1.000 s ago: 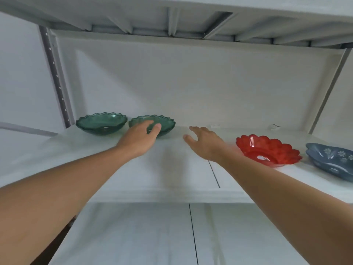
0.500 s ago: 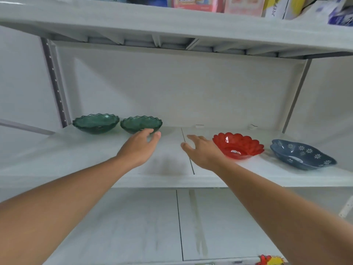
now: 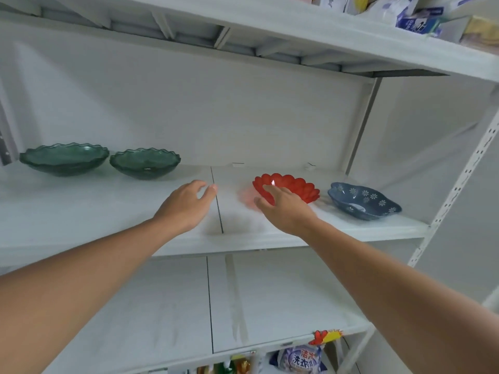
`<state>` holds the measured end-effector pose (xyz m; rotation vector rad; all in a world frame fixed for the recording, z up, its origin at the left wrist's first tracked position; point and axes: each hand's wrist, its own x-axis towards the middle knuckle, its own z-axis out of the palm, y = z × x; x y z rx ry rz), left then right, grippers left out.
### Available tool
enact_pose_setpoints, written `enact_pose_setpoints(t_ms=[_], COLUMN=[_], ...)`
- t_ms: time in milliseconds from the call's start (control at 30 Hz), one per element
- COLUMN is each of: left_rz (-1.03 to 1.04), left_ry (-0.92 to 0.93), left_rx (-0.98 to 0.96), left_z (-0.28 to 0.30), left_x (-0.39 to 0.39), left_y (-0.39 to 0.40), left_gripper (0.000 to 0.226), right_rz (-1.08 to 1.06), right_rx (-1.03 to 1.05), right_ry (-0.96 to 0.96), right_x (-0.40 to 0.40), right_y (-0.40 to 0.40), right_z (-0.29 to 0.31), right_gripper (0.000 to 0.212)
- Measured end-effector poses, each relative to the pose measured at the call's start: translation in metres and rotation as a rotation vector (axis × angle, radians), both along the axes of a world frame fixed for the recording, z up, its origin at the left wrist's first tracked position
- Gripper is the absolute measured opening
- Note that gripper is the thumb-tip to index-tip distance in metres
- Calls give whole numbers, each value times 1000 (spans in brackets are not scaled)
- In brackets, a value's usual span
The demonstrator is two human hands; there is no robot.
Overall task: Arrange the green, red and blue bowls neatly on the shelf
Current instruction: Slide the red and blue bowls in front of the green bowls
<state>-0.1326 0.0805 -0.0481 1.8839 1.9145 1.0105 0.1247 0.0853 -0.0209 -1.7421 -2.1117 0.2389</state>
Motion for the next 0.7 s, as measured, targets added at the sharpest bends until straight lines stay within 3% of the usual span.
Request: enact_pose_setpoints(t_ms=[233,433,700], left_rz=[-39,50,260], left_ry=[32,60,130], left_rx=[15,38,-4], left_z=[6,3,3], left_x=[116,210,240], left_y=[40,87,127], left_gripper=[70,64,69], right_rz=[-22,-12,-103], right_rx=[32,17,-38], right_ry=[1,19,-16], right_x=[119,252,389], right_y=[34,92,162], right_z=[1,-2,-7], right_gripper=[76,71,68])
